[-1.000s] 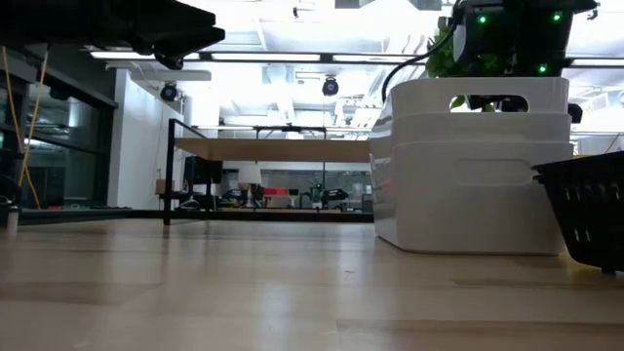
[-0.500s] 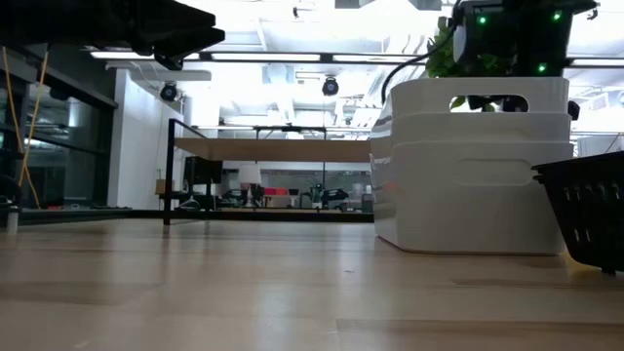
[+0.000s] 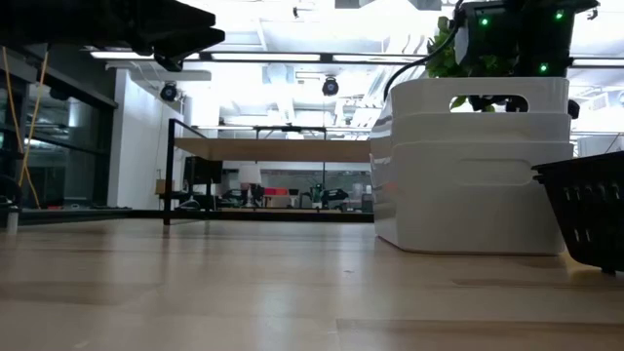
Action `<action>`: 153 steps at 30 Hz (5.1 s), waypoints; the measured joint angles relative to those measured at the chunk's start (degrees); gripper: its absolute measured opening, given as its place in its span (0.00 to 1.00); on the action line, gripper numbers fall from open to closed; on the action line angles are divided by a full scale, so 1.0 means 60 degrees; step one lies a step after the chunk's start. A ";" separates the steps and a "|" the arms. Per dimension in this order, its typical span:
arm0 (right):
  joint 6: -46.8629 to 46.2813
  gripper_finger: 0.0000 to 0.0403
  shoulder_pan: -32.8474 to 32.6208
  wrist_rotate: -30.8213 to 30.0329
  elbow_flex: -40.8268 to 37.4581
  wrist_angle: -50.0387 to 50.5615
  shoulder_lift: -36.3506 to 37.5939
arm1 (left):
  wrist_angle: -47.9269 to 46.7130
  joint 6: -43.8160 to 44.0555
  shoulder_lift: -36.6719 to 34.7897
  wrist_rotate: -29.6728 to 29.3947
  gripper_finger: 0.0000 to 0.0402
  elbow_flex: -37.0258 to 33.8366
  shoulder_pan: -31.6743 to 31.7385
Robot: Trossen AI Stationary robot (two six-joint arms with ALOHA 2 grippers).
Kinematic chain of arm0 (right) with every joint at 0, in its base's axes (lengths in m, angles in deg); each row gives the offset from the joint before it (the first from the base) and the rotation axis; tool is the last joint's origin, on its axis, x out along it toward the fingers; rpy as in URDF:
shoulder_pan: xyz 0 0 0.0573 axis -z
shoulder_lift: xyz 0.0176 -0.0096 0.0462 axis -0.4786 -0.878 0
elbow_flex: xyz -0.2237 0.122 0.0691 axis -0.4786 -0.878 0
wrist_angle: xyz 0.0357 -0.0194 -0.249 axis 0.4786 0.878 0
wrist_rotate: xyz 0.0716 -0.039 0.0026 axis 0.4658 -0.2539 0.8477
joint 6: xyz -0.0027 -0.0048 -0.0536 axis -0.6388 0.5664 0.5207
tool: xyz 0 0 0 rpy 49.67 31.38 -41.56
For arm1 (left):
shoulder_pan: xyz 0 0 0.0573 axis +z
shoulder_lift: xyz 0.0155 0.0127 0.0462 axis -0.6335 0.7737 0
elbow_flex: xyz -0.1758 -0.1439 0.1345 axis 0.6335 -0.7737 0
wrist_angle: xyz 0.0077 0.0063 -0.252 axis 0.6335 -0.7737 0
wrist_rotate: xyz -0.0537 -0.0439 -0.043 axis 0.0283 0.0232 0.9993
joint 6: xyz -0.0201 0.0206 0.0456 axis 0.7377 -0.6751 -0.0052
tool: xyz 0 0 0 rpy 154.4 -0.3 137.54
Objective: Stack baskets on shelf by color
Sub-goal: Stack the bottom yellow bin on the yellow bins
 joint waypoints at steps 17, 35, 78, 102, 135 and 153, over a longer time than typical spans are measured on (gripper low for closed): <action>-0.1413 0.56 -0.2916 -0.1684 -0.0139 -0.2460 0.2516 | -0.0069 0.0225 0.0000 0.0000 0.48 0.0000 -0.0004; 0.4131 0.56 -0.4415 -0.1948 -0.4528 -1.6071 0.4073 | 0.0379 0.0259 0.0000 0.0004 0.48 0.0000 -0.0004; 0.3496 0.56 -0.4440 -0.1095 -0.4528 -1.5086 0.4065 | -1.5231 1.1771 0.4575 0.2404 0.48 0.5708 -0.7566; 0.3278 0.56 -0.4440 -0.1045 -0.4524 -1.4695 0.4062 | -1.5131 1.1838 0.4623 0.1745 0.45 0.4594 -0.8062; 0.3292 0.56 -0.4436 -0.1056 -0.4524 -1.4488 0.4062 | -1.8552 1.0215 0.4518 0.1463 0.00 0.7618 -0.6867; 0.3052 0.56 -0.4436 -0.0807 -0.4524 -1.4560 0.4060 | -2.0001 0.9646 0.4510 -0.5737 0.00 1.0069 -0.4163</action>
